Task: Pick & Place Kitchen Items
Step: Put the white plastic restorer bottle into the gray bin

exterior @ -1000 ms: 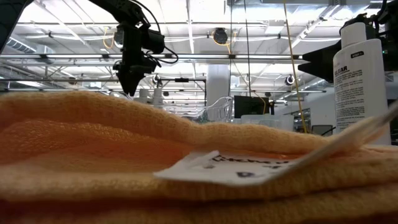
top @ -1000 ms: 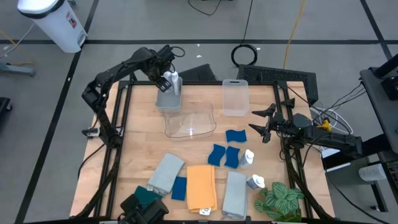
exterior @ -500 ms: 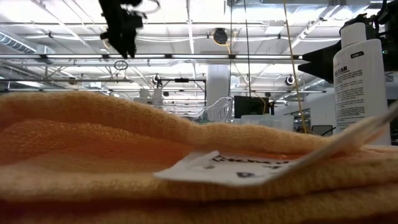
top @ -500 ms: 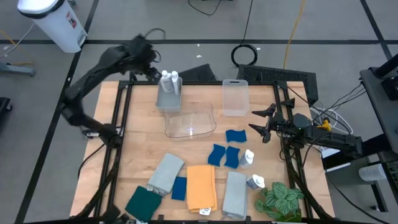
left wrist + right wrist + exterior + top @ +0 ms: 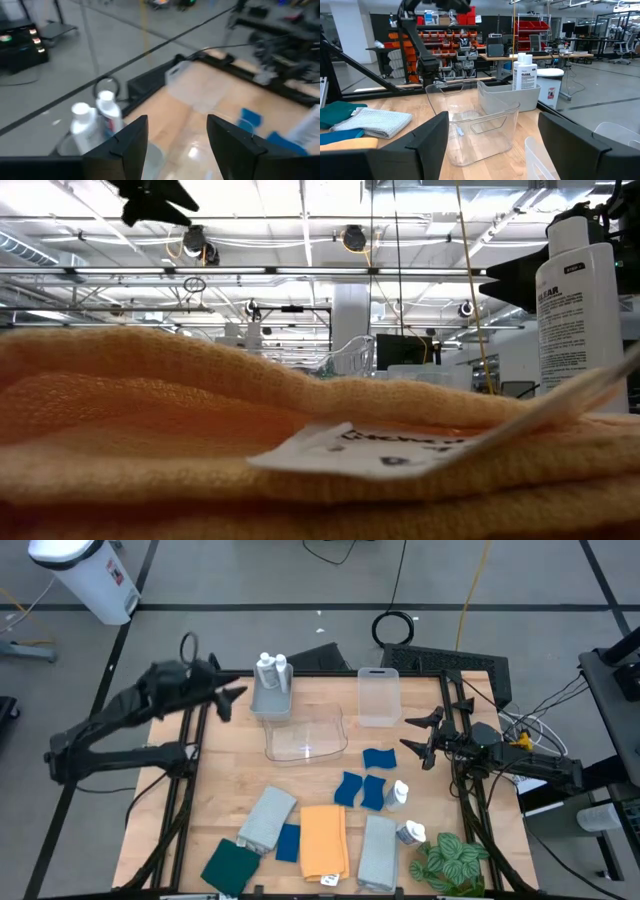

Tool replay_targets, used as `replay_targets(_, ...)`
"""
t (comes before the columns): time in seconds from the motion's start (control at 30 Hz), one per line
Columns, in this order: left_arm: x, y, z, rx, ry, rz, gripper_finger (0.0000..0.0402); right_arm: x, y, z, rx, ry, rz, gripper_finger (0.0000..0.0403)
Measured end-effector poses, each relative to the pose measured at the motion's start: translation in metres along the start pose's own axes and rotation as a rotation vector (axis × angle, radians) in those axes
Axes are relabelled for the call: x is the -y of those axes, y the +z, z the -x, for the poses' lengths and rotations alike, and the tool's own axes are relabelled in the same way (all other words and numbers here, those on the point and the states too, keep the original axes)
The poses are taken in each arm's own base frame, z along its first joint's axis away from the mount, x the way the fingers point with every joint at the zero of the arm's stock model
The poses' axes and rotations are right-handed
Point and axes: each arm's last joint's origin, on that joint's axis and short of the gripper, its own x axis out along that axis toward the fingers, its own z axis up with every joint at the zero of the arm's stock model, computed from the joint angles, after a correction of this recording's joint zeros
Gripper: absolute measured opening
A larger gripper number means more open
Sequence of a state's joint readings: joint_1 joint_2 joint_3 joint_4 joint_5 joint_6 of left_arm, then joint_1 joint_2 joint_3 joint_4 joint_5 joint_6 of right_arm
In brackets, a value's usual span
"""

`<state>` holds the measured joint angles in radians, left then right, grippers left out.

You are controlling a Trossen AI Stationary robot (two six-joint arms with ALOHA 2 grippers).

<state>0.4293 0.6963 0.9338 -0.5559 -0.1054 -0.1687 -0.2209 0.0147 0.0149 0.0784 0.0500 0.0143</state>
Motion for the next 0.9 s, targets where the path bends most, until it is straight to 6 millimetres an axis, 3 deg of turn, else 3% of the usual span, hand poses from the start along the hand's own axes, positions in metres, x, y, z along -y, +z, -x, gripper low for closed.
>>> replay_targets(0.17, 0.006, -0.037, 0.004, 0.074, -0.114, 0.034, 0.0207, 0.0, 0.0, 0.0, 0.0, 0.0, 0.0, 0.0279)
replay_targets(0.43, 0.016, -0.089, -0.008, 0.185, -0.221, 0.006, 0.0207, 0.0, 0.0, 0.0, 0.001, 0.0, 0.0, 0.0279)
replay_targets(0.9, 0.005, -0.136, 0.018, 0.36, -0.262, -0.084, 0.0207, 0.0, 0.0, 0.0, 0.001, 0.0, 0.0, 0.0279)
